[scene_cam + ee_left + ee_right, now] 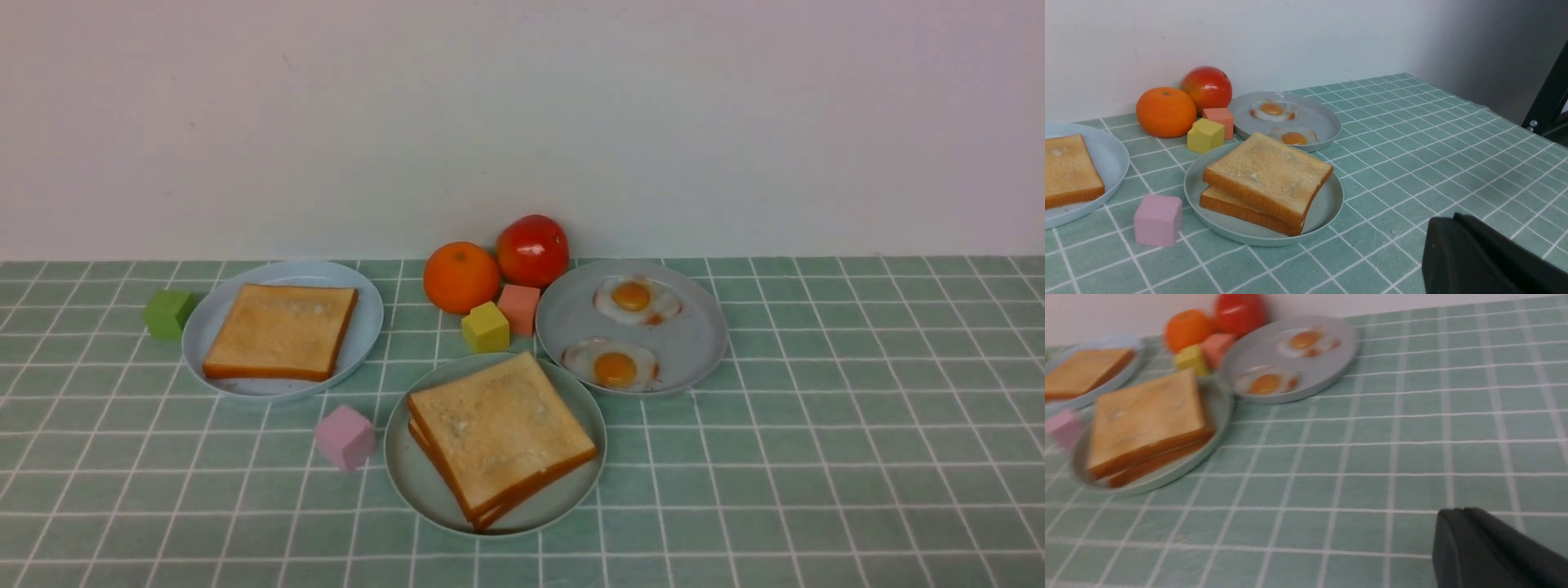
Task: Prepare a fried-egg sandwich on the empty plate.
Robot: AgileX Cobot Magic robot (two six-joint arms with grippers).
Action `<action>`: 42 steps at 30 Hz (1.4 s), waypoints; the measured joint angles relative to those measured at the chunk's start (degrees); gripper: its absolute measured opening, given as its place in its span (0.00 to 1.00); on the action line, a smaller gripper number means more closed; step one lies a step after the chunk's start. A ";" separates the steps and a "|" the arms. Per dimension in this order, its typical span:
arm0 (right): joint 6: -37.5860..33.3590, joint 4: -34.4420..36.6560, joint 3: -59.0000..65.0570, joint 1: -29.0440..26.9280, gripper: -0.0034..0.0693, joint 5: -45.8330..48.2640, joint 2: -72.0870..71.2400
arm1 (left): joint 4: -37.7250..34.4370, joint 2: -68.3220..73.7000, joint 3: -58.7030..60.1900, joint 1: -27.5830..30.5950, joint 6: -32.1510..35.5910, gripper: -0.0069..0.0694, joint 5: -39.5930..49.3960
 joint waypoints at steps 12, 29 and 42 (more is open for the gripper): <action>-18.88 12.04 5.49 -12.21 0.03 -0.81 -4.37 | 0.00 0.00 0.00 0.00 0.00 0.08 0.15; -19.65 12.58 5.49 -12.21 0.03 -0.79 -4.37 | 0.00 0.00 0.00 0.00 0.00 0.10 0.14; -19.65 12.58 5.49 -12.21 0.05 -0.74 -4.37 | 0.00 0.00 0.00 0.00 0.00 0.12 0.14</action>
